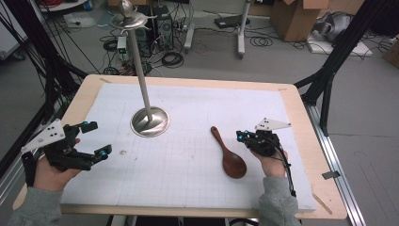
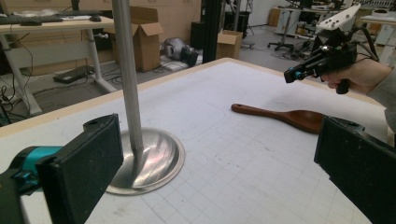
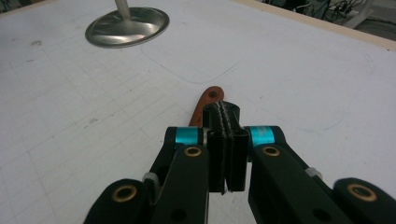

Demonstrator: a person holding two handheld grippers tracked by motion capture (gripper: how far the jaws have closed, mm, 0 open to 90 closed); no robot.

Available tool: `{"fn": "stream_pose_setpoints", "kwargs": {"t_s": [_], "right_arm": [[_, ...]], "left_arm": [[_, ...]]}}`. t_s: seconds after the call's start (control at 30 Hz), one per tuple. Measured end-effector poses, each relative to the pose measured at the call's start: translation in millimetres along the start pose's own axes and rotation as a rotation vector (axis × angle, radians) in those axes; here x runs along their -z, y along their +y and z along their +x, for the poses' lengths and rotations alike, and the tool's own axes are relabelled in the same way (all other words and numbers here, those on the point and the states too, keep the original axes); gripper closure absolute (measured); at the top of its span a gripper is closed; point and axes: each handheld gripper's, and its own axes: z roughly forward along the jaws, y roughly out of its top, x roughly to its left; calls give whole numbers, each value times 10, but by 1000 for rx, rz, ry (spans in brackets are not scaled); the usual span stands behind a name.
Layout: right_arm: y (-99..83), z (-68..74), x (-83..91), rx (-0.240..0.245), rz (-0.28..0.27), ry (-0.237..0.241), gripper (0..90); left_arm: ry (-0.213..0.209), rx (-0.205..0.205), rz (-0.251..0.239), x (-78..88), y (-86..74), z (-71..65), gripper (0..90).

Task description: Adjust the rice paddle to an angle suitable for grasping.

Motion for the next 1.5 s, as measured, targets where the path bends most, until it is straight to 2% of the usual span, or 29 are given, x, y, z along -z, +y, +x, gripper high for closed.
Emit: {"fn": "stream_pose_setpoints", "kwargs": {"t_s": [0.13,0.2,0.53,0.73,0.9,1.27,1.5], "right_arm": [[-8,8,-55,-6,2,1,895],[-18,15,-102,-25,8,9,895],[-34,14,-220,-17,34,4,895],[-59,14,-321,-1,72,2,895],[-66,9,-361,3,76,2,895],[-95,-4,-470,3,112,23,895],[-119,-62,-507,-2,130,32,895]], "left_arm": [[2,4,7,6,-16,2,18],[3,7,9,9,-22,1,18],[7,7,23,28,-59,-13,18],[6,11,24,43,-71,-15,18],[8,10,29,50,-81,-21,18],[11,13,41,69,-101,-28,18],[8,10,38,89,-100,-41,31]]}}
